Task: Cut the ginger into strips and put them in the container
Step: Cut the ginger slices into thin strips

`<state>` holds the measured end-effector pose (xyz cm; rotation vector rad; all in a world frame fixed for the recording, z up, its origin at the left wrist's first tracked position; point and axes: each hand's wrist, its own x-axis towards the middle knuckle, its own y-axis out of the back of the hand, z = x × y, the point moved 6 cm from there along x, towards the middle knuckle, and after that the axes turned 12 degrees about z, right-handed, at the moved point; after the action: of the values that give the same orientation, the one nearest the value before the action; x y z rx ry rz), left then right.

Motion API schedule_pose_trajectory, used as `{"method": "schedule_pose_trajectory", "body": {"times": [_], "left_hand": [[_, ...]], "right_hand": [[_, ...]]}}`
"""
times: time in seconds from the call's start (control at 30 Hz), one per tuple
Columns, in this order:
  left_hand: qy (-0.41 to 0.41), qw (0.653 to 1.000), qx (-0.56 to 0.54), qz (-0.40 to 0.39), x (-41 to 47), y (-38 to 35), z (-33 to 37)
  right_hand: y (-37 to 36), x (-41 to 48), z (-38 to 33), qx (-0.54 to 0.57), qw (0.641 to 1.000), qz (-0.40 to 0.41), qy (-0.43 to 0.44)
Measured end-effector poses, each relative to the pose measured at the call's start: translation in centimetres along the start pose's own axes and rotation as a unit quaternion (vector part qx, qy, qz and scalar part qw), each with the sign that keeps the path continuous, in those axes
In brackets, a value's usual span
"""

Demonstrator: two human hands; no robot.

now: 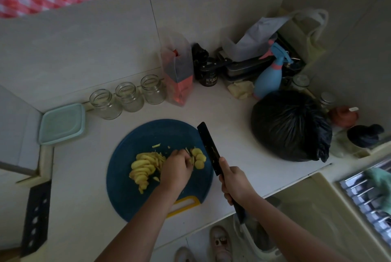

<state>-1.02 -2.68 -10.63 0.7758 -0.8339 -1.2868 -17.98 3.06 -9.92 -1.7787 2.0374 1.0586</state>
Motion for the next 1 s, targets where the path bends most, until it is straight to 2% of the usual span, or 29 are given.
{"method": "schedule_pose_trajectory", "body": {"times": [0.3, 0.73, 1.0], "left_hand": [[0.007, 0.999, 0.02, 0.042, 0.1, 1.3, -0.5], [-0.1, 0.993, 0.055, 0.01, -1.3, 0.6, 0.5], [-0.012, 0.999, -0.018, 0.049, -0.2, 2.0, -0.6]], "right_hand": [[0.0, 0.2, 0.0, -0.004, 1.0, -0.001, 0.002], [-0.2, 0.0, 0.1, -0.001, 1.0, -0.001, 0.009], [-0.4, -0.2, -0.5, 0.003, 1.0, -0.001, 0.019]]}}
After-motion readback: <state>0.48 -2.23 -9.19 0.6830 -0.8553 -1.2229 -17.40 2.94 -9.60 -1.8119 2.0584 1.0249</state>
